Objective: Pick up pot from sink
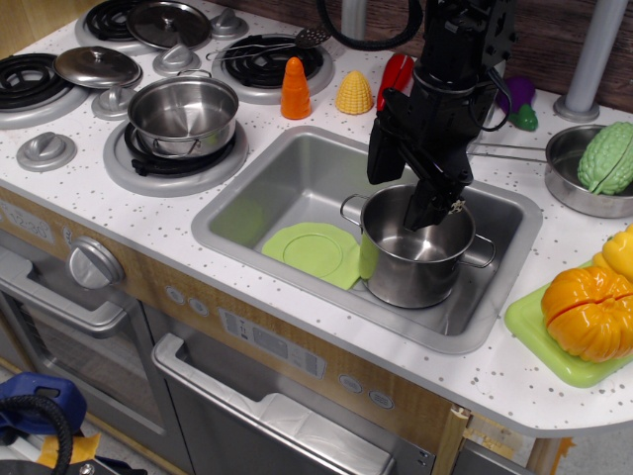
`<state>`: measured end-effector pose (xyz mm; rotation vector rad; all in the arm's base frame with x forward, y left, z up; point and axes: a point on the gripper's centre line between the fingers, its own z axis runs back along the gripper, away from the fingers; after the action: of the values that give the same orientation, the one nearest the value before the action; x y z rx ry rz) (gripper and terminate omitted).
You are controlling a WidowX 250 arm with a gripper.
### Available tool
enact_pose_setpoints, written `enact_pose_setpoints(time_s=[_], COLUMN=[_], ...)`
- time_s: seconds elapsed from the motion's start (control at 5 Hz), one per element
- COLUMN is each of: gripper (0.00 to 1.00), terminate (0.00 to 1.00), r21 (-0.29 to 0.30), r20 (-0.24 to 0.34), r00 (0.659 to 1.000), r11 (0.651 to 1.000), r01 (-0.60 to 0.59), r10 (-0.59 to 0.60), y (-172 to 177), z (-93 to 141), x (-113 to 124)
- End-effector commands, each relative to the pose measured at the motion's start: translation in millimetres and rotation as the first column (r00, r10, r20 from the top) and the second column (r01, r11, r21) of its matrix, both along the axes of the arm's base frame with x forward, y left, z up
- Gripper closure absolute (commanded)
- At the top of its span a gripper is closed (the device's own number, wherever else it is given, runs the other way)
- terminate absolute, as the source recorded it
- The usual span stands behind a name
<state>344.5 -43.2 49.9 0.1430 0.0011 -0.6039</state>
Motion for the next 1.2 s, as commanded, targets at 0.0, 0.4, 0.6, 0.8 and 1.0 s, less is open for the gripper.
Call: enact_pose_setpoints(time_s=[0.0,0.4,0.6,0.8,1.0], gripper=[0.0,0.0,0.0,0.0,0.0], terminate=[0.0,0.0,0.0,0.0,0.0], r21=[0.0,-0.012,-0.039,-0.097,-0.131], r20=[0.0,0.026,0.029,0.053,0.082], r00=[1.0,0.974,0.967,0.964,0.965], r11=[1.0,0.974,0.966,0.96,0.957], r01=[0.0,0.224,0.256,0.264,0.258], r10=[0.0,-0.224,-0.255,-0.26,-0.249], y=[0,-11,-15,-15,-15], z=[0,-22,-34,-54,-70], x=[0,6,7,6,4])
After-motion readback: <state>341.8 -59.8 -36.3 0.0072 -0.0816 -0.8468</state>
